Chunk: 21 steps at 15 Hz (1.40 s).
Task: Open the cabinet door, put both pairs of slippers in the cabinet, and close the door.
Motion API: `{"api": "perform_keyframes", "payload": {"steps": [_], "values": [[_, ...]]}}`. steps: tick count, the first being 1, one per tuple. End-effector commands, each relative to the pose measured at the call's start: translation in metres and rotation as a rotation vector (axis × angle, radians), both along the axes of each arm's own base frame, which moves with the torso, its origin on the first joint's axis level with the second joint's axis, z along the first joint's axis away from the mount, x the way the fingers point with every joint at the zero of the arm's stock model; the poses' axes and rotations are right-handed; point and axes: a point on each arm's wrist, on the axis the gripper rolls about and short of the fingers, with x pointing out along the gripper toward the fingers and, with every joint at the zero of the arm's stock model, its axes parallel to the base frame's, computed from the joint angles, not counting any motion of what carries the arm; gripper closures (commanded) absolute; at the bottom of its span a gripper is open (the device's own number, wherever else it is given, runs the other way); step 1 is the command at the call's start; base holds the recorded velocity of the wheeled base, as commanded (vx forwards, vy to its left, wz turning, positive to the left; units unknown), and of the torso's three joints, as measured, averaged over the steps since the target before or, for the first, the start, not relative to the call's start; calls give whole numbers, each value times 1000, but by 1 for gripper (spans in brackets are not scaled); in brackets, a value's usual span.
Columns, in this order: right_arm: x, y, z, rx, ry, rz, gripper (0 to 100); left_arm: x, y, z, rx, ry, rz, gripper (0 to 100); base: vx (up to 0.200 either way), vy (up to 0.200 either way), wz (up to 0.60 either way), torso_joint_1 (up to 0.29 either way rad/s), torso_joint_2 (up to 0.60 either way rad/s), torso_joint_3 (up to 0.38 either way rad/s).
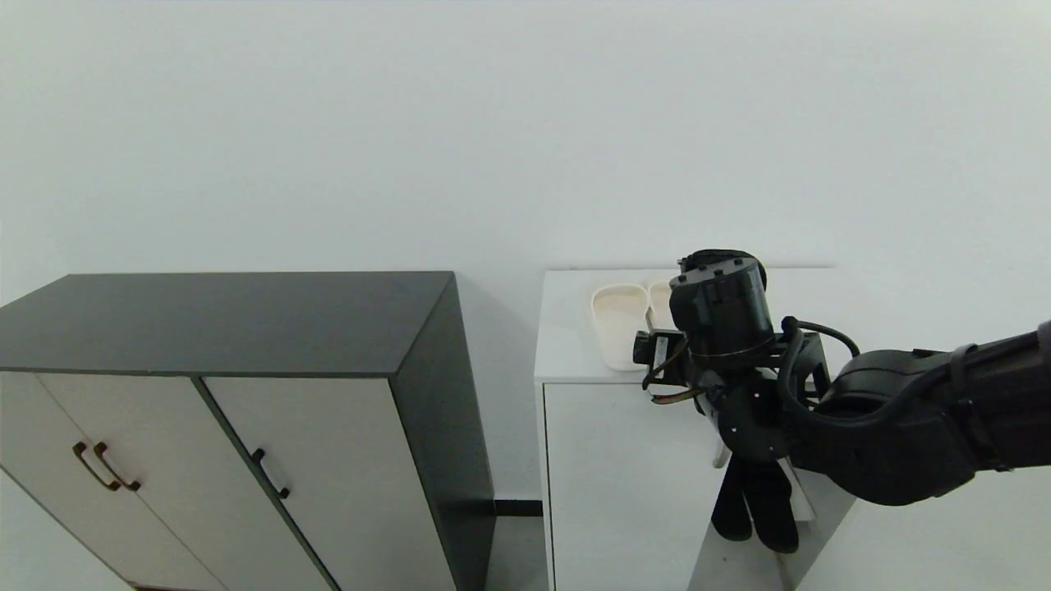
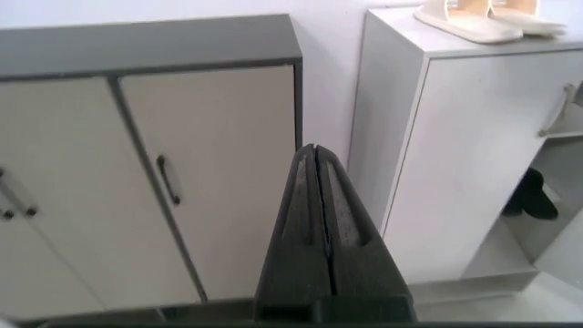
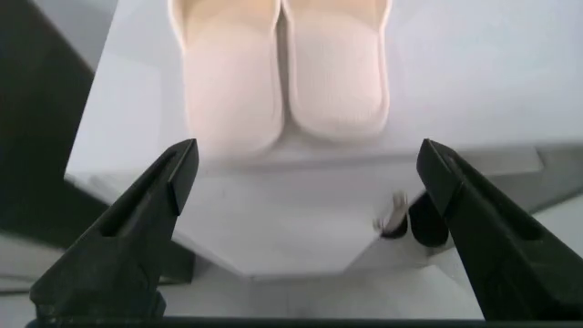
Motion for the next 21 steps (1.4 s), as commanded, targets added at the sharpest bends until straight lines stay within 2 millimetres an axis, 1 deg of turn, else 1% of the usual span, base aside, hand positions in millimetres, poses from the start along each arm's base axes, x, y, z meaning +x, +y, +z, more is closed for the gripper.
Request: {"api": "perform_keyframes", "payload": {"steps": [1, 3, 5, 7, 11, 12, 16, 20, 21], "values": [[2, 2, -4, -2, 1, 1, 0, 0, 0, 0, 0, 1, -1, 100, 200, 0, 0, 12, -2, 7], [7, 2, -7, 2, -5, -6, 0, 0, 0, 0, 0, 1, 1, 100, 200, 0, 0, 2, 0, 7], [18, 0, -21, -16, -23, 9, 0, 0, 0, 0, -2, 1, -1, 100, 200, 0, 0, 2, -2, 2], [24, -3, -28, -20, -55, 78, 0, 0, 0, 0, -2, 1, -1, 100, 0, 0, 0, 0, 0, 0], [26, -6, -31, -46, -57, 91, 0, 0, 0, 0, -2, 1, 1, 100, 0, 0, 0, 0, 0, 0], [28, -6, -36, -53, -46, 89, 0, 0, 0, 0, -2, 1, 1, 100, 0, 0, 0, 0, 0, 0], [48, -7, -53, -73, -20, 57, 0, 0, 0, 0, -2, 1, -1, 100, 0, 0, 0, 0, 0, 0], [62, -1, -60, -68, -20, 80, 0, 0, 0, 0, -2, 1, -1, 100, 0, 0, 0, 0, 0, 0], [71, 0, -59, -70, -32, 72, 0, 0, 0, 0, -3, 1, 1, 100, 0, 0, 0, 0, 0, 0]]}}
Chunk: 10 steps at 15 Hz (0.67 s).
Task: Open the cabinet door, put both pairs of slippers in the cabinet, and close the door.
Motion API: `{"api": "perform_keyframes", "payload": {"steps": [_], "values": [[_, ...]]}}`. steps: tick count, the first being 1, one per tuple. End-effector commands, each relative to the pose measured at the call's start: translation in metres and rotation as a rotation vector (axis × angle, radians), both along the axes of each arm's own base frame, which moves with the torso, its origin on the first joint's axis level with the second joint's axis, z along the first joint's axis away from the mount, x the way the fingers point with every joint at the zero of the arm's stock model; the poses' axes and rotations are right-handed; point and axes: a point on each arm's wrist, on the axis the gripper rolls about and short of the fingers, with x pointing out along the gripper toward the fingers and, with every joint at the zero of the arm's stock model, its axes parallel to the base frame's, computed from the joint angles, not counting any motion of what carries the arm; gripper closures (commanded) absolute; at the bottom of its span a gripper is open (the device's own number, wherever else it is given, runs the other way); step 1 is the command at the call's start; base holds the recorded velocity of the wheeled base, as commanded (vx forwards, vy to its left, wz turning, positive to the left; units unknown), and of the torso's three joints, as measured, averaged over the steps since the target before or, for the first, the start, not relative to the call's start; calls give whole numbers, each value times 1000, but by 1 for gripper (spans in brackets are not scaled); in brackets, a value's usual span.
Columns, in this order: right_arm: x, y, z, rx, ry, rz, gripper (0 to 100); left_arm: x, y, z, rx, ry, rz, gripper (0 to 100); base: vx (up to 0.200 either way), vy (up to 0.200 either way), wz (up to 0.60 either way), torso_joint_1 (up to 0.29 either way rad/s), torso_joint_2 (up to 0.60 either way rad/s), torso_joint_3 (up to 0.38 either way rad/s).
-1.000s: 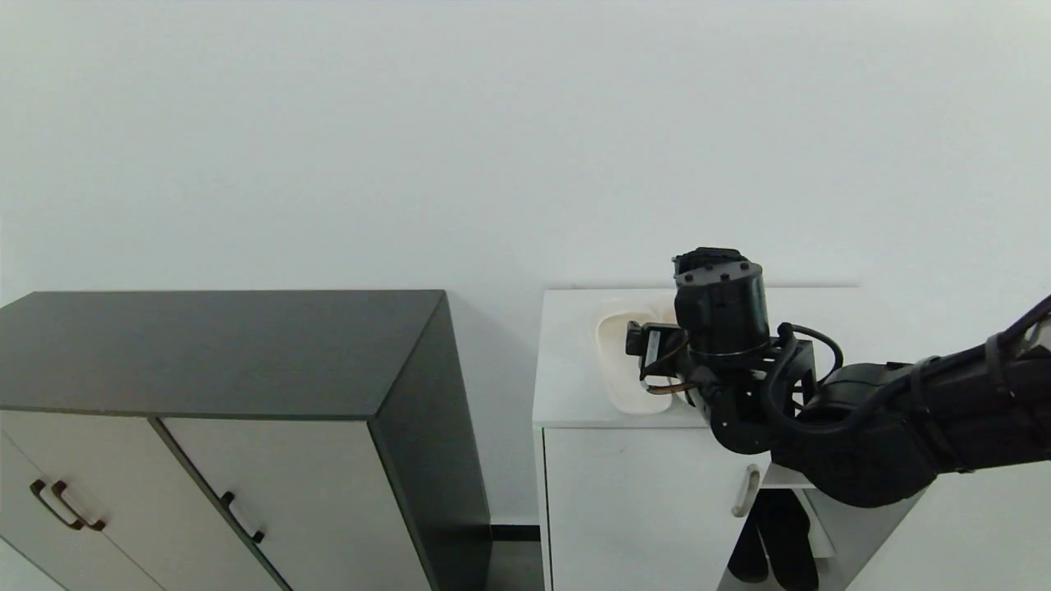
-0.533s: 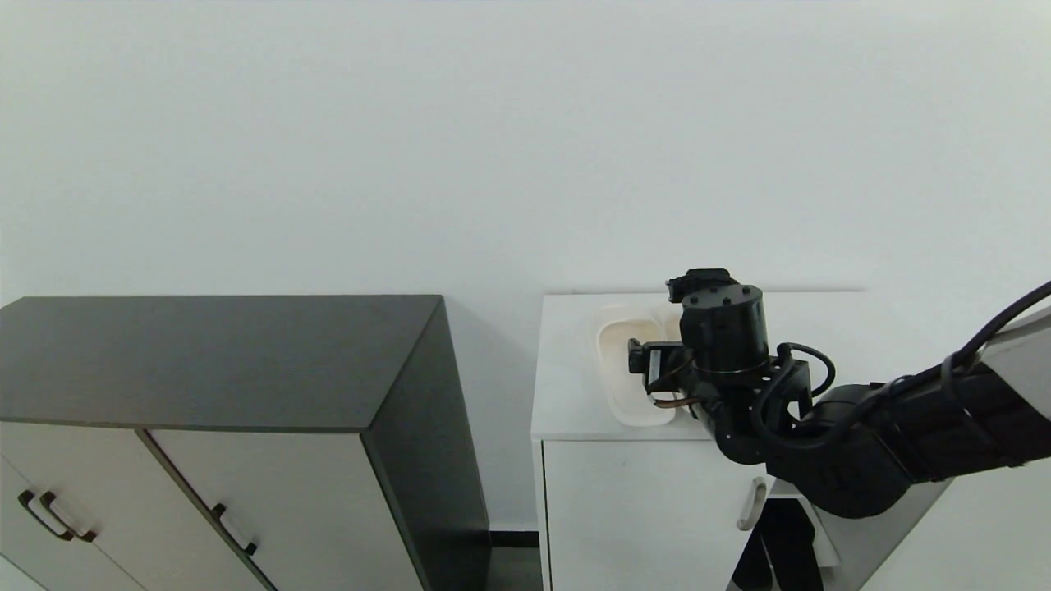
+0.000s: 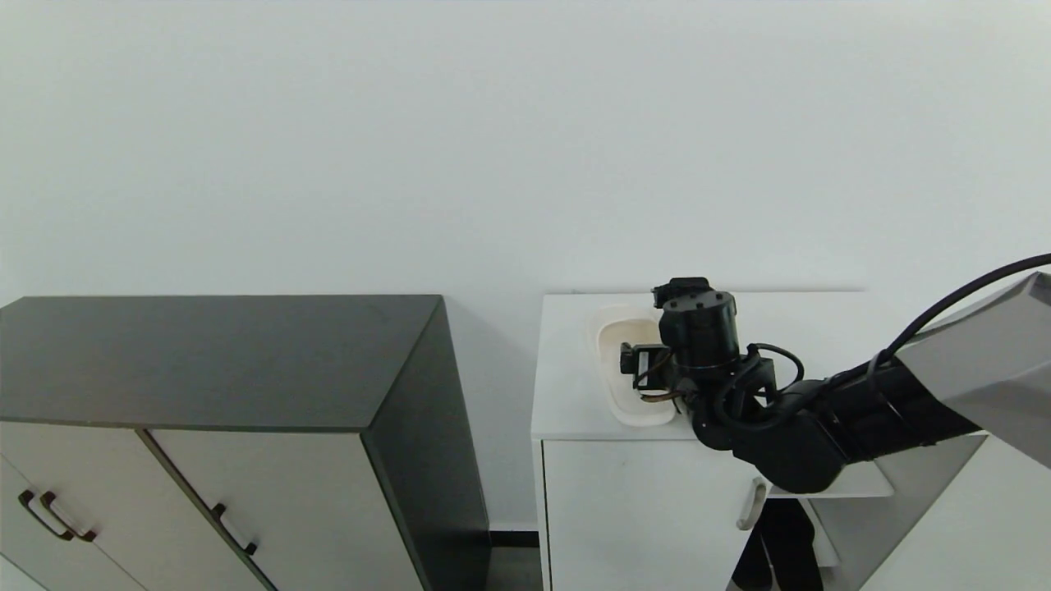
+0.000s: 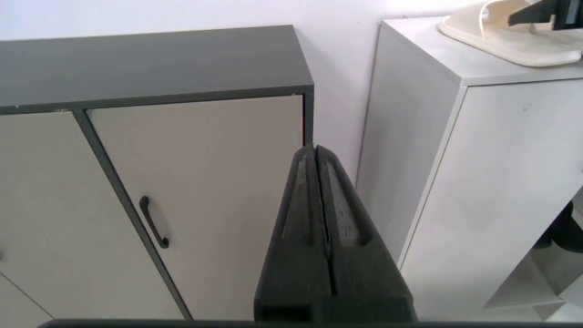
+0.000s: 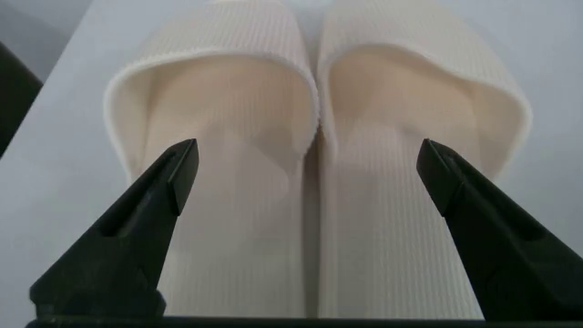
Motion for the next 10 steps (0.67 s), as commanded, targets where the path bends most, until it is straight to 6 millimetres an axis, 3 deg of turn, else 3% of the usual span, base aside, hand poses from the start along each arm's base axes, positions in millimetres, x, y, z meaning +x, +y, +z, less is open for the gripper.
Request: {"api": "perform_keyframes", "payload": {"steps": [1, 10], "values": [[14, 3, -8, -14, 0, -11, 0, 0, 0, 0, -2, 1, 0, 100, 0, 0, 0, 0, 0, 0], [30, 3, -13, -47, -10, -22, 0, 0, 0, 0, -2, 1, 0, 100, 0, 0, 0, 0, 0, 0]]}}
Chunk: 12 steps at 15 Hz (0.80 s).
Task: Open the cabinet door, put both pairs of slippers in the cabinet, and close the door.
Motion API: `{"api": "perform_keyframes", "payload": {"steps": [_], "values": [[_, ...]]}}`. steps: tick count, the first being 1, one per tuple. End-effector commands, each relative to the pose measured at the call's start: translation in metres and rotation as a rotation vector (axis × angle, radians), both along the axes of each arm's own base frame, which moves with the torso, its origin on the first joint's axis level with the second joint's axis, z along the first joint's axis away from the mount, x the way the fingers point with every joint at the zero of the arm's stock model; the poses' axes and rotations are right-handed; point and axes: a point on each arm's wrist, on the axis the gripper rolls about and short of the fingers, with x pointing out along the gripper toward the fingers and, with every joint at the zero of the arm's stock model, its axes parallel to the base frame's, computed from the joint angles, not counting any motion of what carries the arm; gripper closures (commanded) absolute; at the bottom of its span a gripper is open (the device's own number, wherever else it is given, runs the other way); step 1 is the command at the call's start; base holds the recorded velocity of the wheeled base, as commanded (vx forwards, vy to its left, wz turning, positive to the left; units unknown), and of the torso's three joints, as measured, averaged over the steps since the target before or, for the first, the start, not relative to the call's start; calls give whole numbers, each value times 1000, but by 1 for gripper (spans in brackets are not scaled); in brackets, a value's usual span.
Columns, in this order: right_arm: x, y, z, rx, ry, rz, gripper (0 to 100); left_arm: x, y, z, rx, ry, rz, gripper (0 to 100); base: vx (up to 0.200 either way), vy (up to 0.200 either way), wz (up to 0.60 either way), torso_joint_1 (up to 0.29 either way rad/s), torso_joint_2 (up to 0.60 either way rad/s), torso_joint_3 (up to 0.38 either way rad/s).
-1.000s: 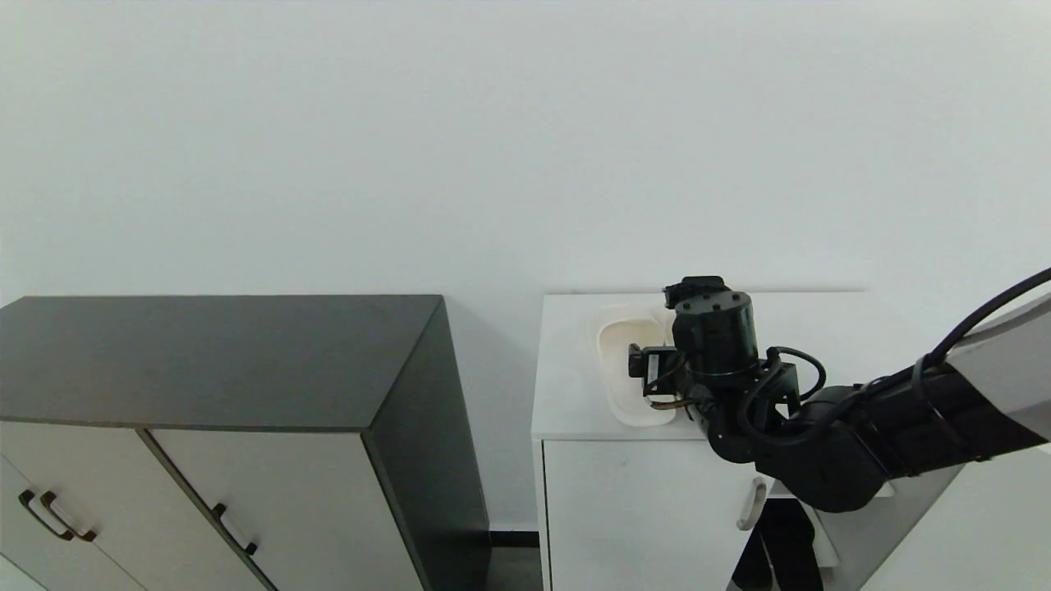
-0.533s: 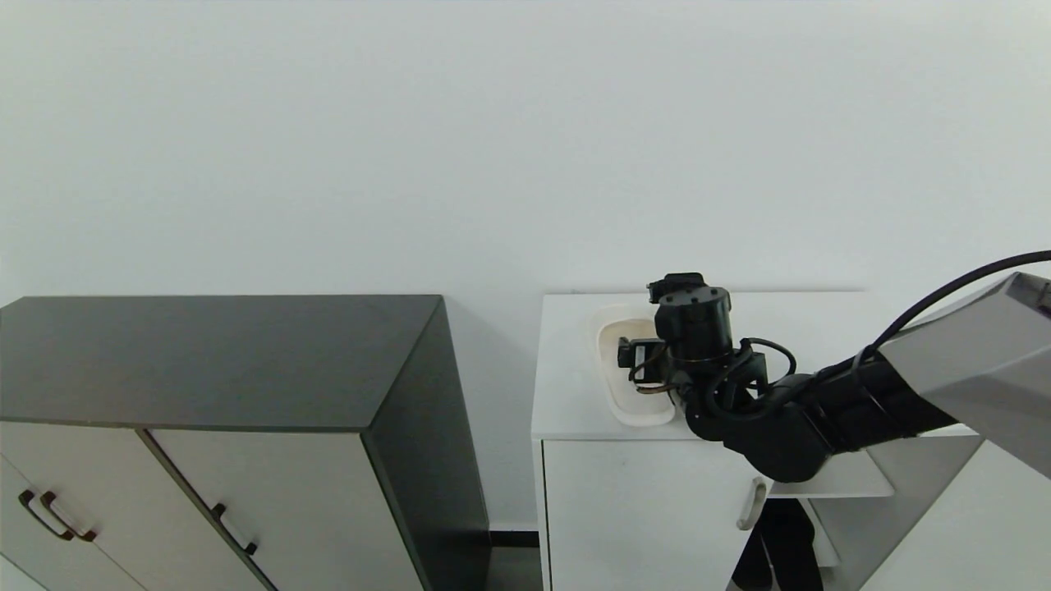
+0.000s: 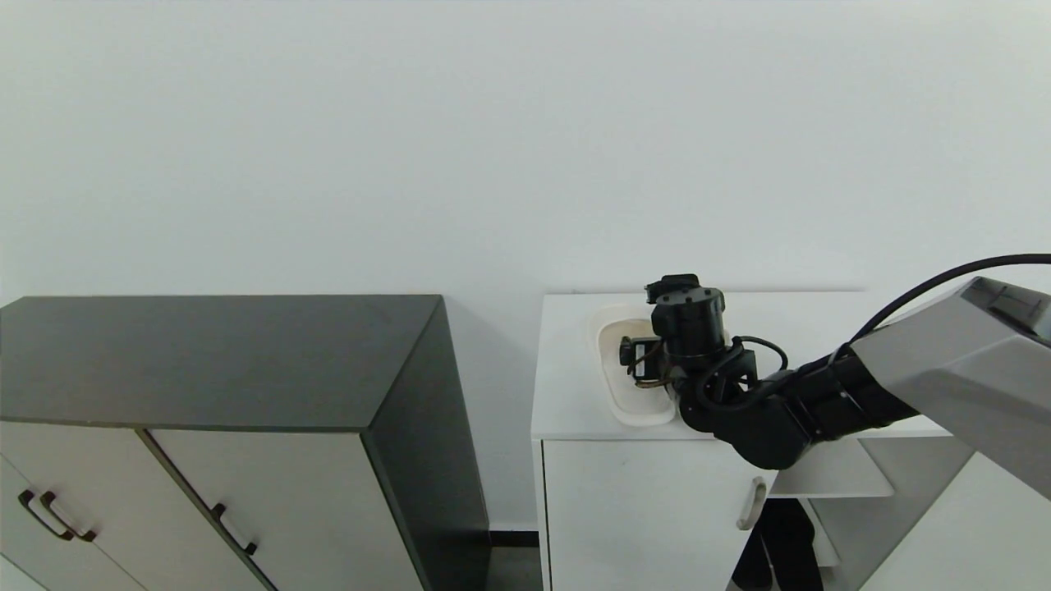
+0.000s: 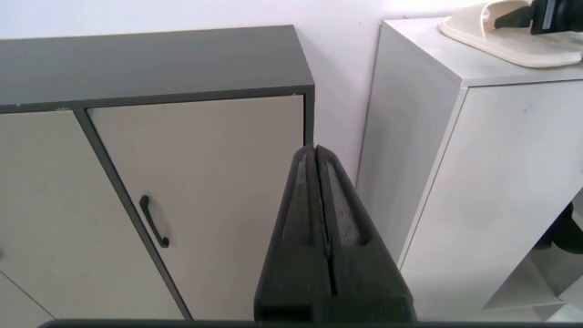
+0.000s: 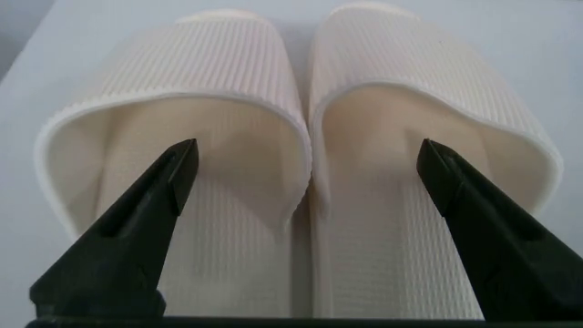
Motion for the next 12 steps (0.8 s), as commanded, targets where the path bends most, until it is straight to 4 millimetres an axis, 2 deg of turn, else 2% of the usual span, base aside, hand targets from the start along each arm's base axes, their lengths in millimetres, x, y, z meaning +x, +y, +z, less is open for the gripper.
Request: {"api": "perform_keyframes", "payload": {"steps": [1, 2, 9, 12], "values": [[3, 1, -3, -2, 1, 0, 0, 0, 0, 0, 0, 1, 0, 100, 0, 0, 0, 0, 0, 0], [3, 2, -2, -1, -1, 0, 100, 0, 0, 0, 0, 1, 0, 100, 0, 0, 0, 0, 0, 0], [3, 6, 2, 7, -14, 6, 100, 0, 0, 0, 0, 1, 0, 100, 0, 0, 0, 0, 0, 0], [-15, 6, 21, 24, -35, 37, 100, 0, 0, 0, 0, 1, 0, 100, 0, 0, 0, 0, 0, 0]]}}
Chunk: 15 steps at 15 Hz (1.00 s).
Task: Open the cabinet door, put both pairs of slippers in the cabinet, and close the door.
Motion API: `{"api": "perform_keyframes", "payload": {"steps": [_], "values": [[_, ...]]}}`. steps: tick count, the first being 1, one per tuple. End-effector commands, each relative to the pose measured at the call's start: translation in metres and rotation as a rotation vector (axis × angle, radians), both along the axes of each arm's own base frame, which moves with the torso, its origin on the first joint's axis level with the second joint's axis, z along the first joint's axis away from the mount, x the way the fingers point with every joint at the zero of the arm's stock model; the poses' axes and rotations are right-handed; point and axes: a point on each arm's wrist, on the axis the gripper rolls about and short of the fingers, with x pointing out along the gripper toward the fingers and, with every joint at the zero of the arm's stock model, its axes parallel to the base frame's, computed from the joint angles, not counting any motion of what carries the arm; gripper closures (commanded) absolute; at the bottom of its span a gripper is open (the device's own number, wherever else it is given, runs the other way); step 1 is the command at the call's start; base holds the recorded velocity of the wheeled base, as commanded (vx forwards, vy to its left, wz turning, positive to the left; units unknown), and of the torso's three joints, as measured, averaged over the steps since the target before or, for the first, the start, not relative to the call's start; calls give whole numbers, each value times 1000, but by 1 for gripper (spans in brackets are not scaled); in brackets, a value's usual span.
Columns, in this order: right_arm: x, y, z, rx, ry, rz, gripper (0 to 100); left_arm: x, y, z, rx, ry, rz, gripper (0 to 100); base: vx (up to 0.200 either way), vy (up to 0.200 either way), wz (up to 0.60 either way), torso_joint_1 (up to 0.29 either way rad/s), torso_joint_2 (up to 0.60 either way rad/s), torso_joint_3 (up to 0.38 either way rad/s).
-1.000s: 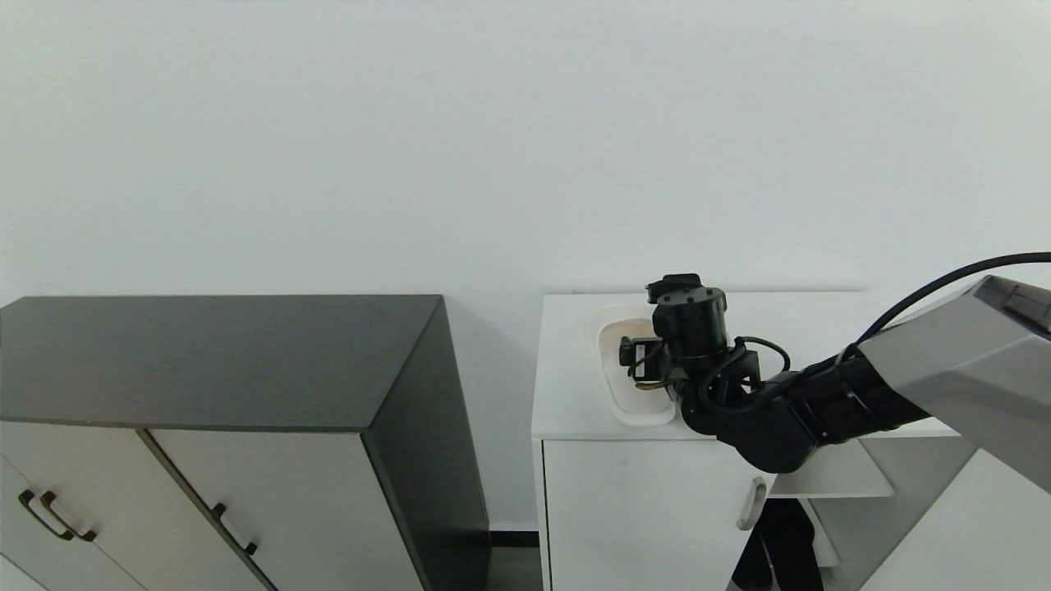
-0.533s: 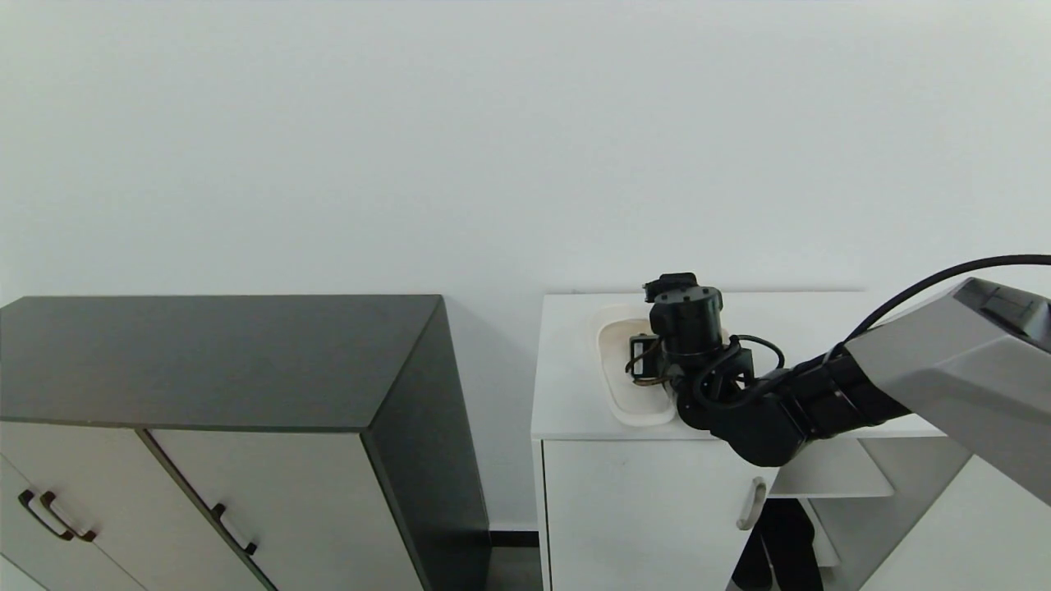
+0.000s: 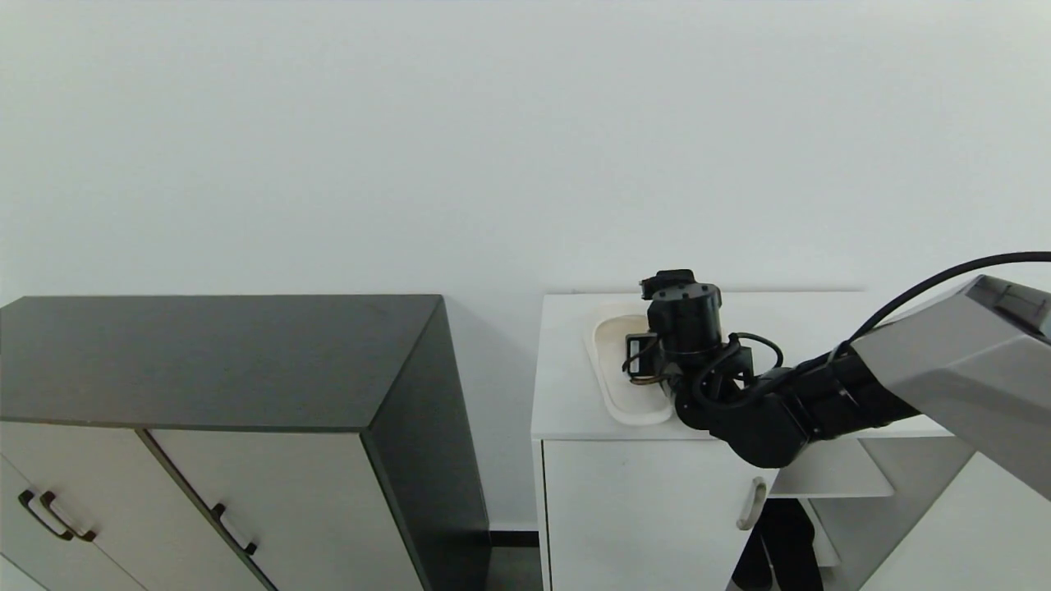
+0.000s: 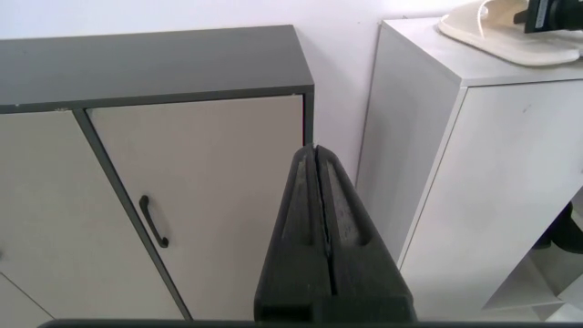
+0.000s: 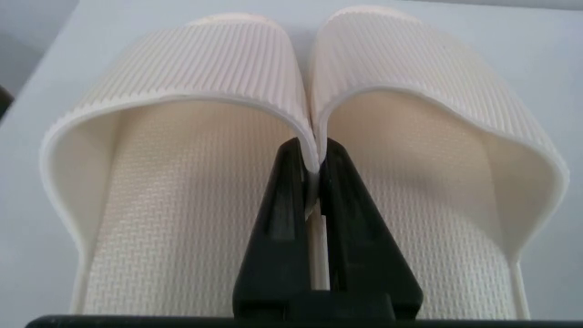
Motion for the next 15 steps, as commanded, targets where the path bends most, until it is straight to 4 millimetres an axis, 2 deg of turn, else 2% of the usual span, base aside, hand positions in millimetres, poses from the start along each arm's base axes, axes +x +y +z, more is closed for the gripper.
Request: {"api": "perform_keyframes", "payload": {"steps": [1, 4, 7, 9, 15], "values": [[-22, -2, 19, 18, -15, 47, 100, 0, 0, 0, 0, 1, 0, 100, 0, 0, 0, 0, 0, 0], [-59, -7, 29, 20, 13, 165, 100, 0, 0, 0, 0, 1, 0, 100, 0, 0, 0, 0, 0, 0], [-92, -30, 31, -16, 50, 264, 100, 0, 0, 0, 0, 1, 0, 100, 0, 0, 0, 0, 0, 0], [-118, -49, 39, 2, 69, 428, 100, 0, 0, 0, 0, 1, 0, 100, 0, 0, 0, 0, 0, 0], [-121, -58, 44, 14, 57, 425, 100, 0, 0, 0, 0, 1, 0, 100, 0, 0, 0, 0, 0, 0]]}}
